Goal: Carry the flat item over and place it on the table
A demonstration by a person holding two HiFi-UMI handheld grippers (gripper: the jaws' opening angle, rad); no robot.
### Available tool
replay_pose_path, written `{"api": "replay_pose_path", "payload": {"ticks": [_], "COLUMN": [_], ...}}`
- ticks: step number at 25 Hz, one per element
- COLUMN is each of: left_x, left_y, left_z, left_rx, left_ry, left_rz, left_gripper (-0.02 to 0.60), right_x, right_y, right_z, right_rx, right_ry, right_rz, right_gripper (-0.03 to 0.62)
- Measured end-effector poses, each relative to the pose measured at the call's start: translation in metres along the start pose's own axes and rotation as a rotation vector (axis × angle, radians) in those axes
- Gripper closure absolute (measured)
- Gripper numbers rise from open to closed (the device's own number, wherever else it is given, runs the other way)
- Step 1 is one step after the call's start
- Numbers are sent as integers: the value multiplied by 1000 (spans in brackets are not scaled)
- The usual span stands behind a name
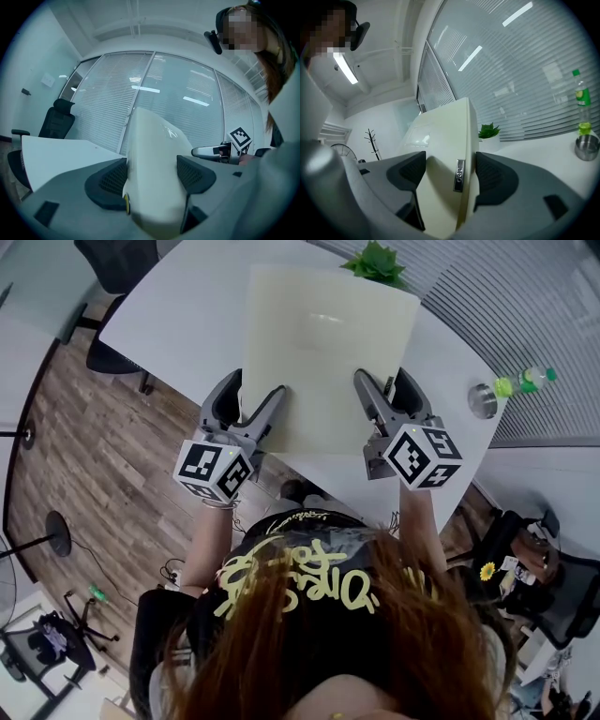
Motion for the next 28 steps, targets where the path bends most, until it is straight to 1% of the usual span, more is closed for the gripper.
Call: {"api": "replay_pose_path", "payload": {"ticks": [17, 24, 28], "left_x": [-25, -36, -41], "left_y": [-19, -25, -30], "left_z": [-3, -5, -8], "left_rx": [36, 52, 64], "left_ry": [-76, -106, -118], "left_rz": [-36, -62, -89], "left_gripper": [249, 249, 249], "right_x": [-33, -46, -49], "right_y": [-1, -2, -5], "right_z": [11, 13, 14], "right_rx": [-4, -9, -7], "right_ry": [-87, -117, -131], "right_rz": [32, 41, 32], "right_gripper": [272, 272, 272]}}
Point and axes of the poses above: the fingertips, and each gripper's own axes: z forward along the fingers, y to its right, x out of its top, the point moved 6 cm from there along -z, backward along the fingers, and after that the axes turned 11 degrees about -z, right-handed, at the moved point
